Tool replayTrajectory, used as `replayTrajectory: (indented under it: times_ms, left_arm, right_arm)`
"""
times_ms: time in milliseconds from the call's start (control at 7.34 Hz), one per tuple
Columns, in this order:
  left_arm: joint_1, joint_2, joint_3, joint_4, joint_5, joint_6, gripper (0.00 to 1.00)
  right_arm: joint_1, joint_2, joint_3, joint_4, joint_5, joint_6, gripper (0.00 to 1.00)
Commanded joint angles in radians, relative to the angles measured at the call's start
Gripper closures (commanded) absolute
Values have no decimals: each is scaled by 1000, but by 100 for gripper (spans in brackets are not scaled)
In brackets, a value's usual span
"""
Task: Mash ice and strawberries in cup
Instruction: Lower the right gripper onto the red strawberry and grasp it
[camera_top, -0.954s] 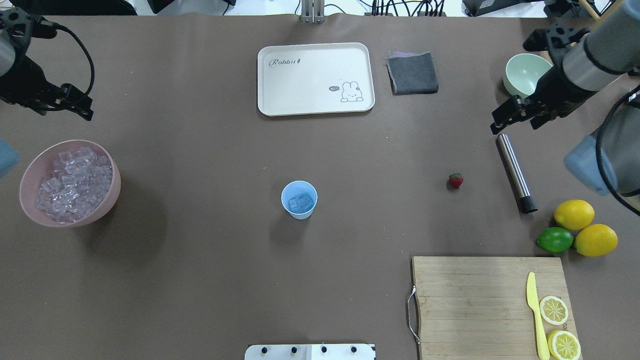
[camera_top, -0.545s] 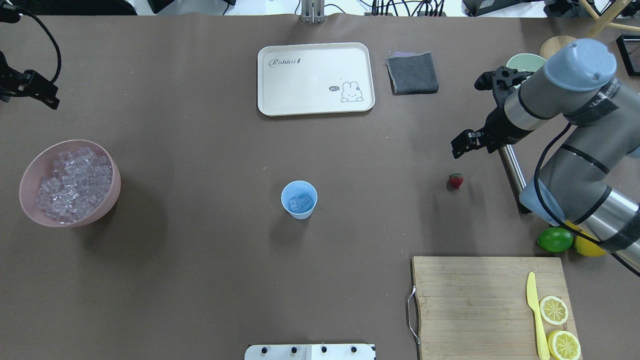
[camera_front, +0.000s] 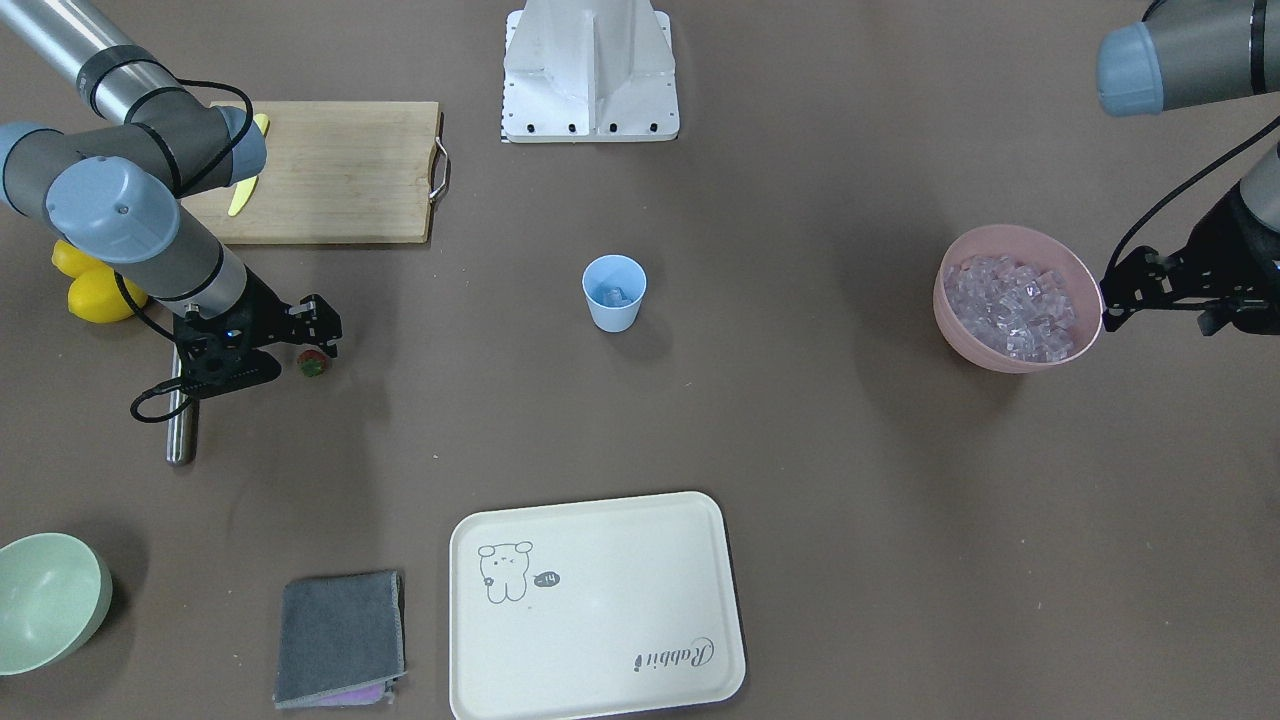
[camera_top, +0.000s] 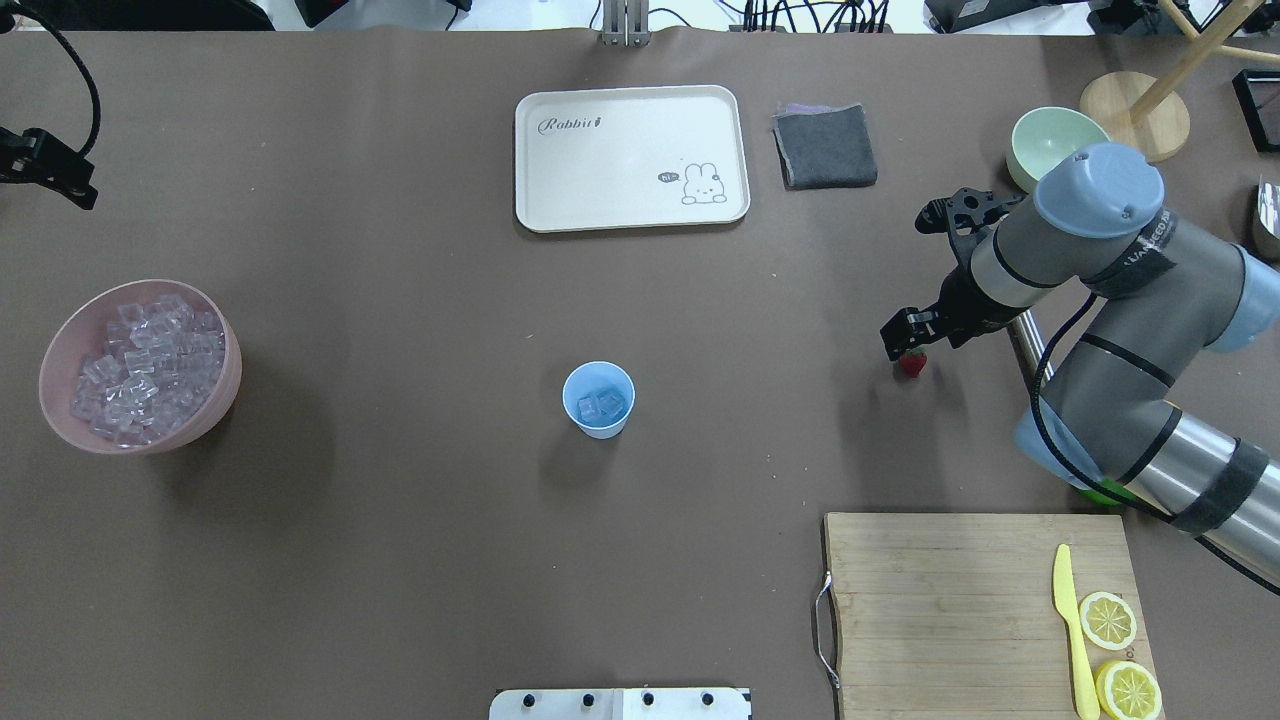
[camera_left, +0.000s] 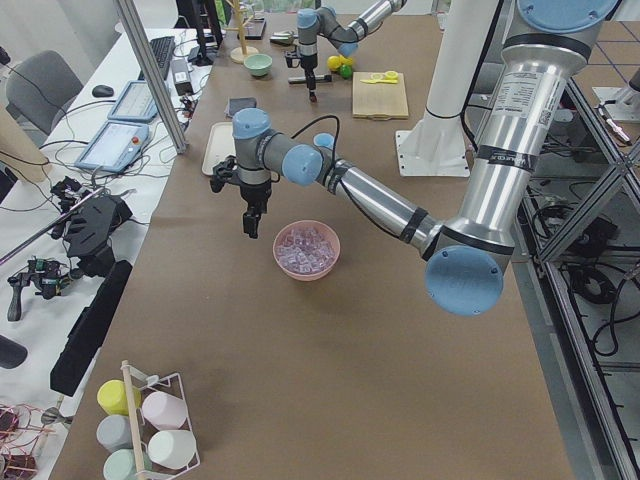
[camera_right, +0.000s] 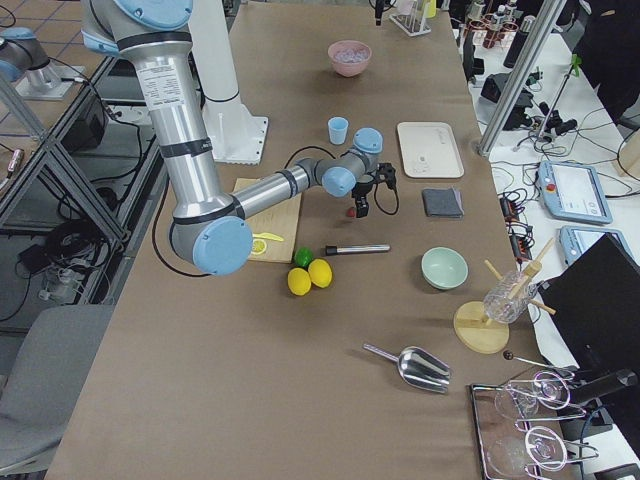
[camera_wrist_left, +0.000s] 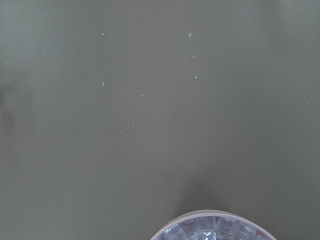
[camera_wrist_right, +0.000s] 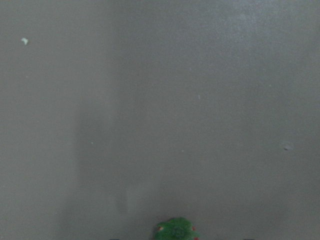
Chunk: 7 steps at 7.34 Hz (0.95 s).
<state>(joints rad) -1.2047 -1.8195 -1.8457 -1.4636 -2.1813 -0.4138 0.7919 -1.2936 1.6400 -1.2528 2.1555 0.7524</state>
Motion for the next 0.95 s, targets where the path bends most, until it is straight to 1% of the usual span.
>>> replayTrajectory:
  times_ms: [0,409,545,681,817]
  left_arm:
    - [-1,0,-1,-1,0,0,3]
    - [-1,-3,-3,-1,0,0,3]
    - [1,-3,-1,-1,0,0,3]
    - [1,-3,-1,-1,0,0,3]
    - [1,-1,0,-1,0,0,3]
  right_arm:
    - [-13,0,-12,1,-8,-1,21]
    - [-25,10,-37,1,-20,-1,25]
    - [-26,16,-35,0,-20,-1,37]
    - [-26,22,-35,0,-19,1,88]
    - [-26,22,-35,0,-17,-7,100]
